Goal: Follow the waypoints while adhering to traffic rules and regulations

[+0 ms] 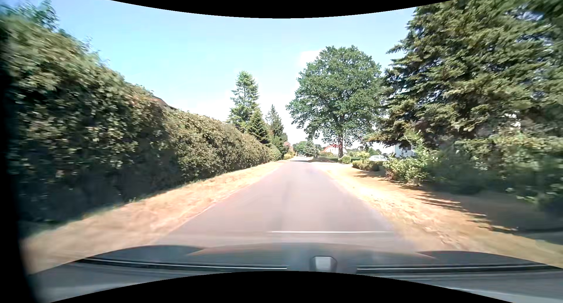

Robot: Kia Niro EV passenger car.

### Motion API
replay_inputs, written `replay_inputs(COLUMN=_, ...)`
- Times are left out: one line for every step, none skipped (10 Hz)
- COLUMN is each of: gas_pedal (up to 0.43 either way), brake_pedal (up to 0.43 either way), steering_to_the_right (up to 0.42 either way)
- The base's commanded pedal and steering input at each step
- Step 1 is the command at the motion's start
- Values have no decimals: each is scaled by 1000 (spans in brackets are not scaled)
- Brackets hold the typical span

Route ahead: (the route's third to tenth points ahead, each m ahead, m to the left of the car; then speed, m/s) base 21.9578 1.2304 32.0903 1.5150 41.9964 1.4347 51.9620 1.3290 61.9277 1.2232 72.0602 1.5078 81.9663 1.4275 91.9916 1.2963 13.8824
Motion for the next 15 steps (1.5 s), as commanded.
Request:
replay_inputs(gas_pedal=177, brake_pedal=6, steering_to_the_right=4)
replay_inputs(gas_pedal=177, brake_pedal=6, steering_to_the_right=4)
replay_inputs(gas_pedal=177, brake_pedal=6, steering_to_the_right=4)
replay_inputs(gas_pedal=177, brake_pedal=6, steering_to_the_right=4)
replay_inputs(gas_pedal=177, brake_pedal=6, steering_to_the_right=4)
replay_inputs(gas_pedal=177, brake_pedal=6, steering_to_the_right=4)
replay_inputs(gas_pedal=177, brake_pedal=6, steering_to_the_right=4)
replay_inputs(gas_pedal=177, brake_pedal=6, steering_to_the_right=4)
replay_inputs(gas_pedal=177, brake_pedal=6, steering_to_the_right=4)
replay_inputs(gas_pedal=169, brake_pedal=6, steering_to_the_right=4)
replay_inputs(gas_pedal=150, brake_pedal=6, steering_to_the_right=4)
replay_inputs(gas_pedal=150, brake_pedal=6, steering_to_the_right=4)
replay_inputs(gas_pedal=150, brake_pedal=6, steering_to_the_right=4)
replay_inputs(gas_pedal=150, brake_pedal=6, steering_to_the_right=4)
replay_inputs(gas_pedal=150, brake_pedal=6, steering_to_the_right=4)
